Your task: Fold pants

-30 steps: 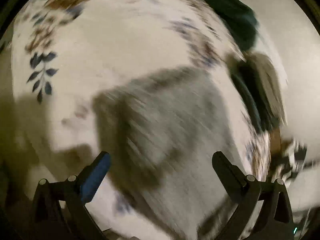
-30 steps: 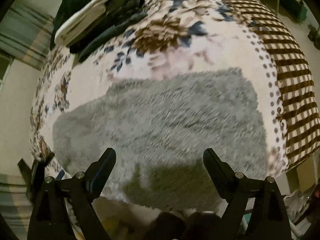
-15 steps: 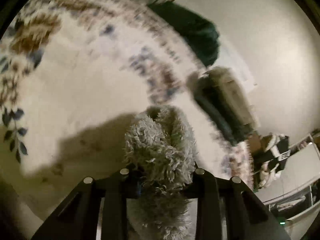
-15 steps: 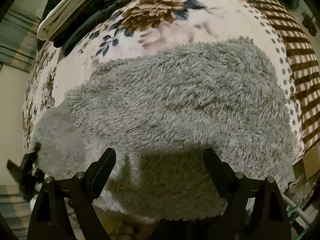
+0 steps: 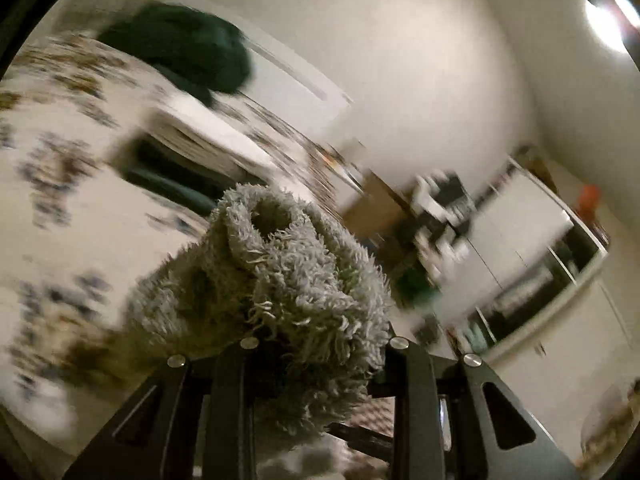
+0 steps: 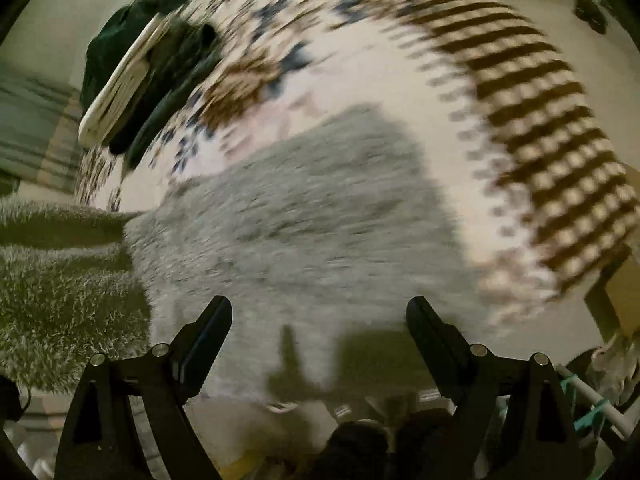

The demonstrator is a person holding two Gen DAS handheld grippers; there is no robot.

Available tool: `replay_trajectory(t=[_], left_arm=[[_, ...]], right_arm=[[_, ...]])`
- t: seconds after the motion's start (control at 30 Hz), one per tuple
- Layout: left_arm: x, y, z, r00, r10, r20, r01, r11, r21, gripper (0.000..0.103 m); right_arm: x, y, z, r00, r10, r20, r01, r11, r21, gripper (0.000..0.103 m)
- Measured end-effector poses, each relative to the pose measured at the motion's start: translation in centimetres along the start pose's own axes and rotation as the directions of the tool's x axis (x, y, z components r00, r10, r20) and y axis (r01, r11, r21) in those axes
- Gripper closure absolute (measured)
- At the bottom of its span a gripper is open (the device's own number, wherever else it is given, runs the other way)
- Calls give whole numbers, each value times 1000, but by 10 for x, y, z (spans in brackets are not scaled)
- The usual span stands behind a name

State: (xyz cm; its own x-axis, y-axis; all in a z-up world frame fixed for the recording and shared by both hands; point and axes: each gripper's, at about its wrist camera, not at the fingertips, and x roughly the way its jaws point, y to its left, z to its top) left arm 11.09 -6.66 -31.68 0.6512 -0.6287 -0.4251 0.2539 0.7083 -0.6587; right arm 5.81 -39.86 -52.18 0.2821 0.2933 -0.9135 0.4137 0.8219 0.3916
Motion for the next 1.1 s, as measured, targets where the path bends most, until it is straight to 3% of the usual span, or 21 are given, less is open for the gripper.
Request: replay_trajectory(t=[0.13, 0.27, 0.33, 0.37, 0.47, 0.5, 0.6, 0.73, 0.83, 0.9, 0.97, 1.1], left_arm=[[79, -45, -48, 991, -15, -130, 24, 997, 70, 79], [137, -76, -96, 968, -11, -249, 45, 990, 132, 79], [166, -84, -117, 945, -7, -326, 57, 988, 143, 77], [183, -84, -128, 925, 2, -380, 51, 990, 130, 76], [208, -83, -149, 865, 40, -500, 3, 996, 85, 63], [212, -82, -152, 850, 34, -526, -1, 998, 64, 49], [201, -91, -143, 848, -9, -530, 33, 999, 36, 14], [164, -103, -103, 866, -41, -498, 73, 996, 44, 11], [146, -72, -62, 893, 46, -447, -16, 997, 71, 11], [148, -41, -40, 884, 155, -441, -120, 987, 107, 11], [152, -6, -27, 860, 256, -441, -215, 966, 141, 11], [170, 52, -31, 807, 329, -490, -298, 944, 144, 11]], right_arm=[[-33, -64, -3, 998, -41, 39, 38, 996, 86, 12], [-61, -129, -2, 992, -90, 83, 73, 979, 189, 12], [-75, -158, -2, 988, -114, 100, 88, 968, 234, 12], [-78, -167, -1, 987, -122, 105, 93, 964, 248, 12], [-90, -195, 0, 983, -143, 117, 105, 953, 286, 12], [-94, -203, 0, 982, -146, 117, 106, 950, 293, 12], [-102, -215, -3, 986, -118, 118, 77, 949, 305, 12], [-106, -211, -6, 990, -39, 136, -6, 949, 315, 0], [-99, -193, 2, 989, 62, 133, -98, 952, 289, 0], [-87, -174, 10, 983, 135, 123, -164, 950, 264, 0], [-74, -157, 21, 974, 195, 119, -219, 944, 246, 0], [-36, -124, 53, 967, 239, 88, -252, 948, 192, 0]])
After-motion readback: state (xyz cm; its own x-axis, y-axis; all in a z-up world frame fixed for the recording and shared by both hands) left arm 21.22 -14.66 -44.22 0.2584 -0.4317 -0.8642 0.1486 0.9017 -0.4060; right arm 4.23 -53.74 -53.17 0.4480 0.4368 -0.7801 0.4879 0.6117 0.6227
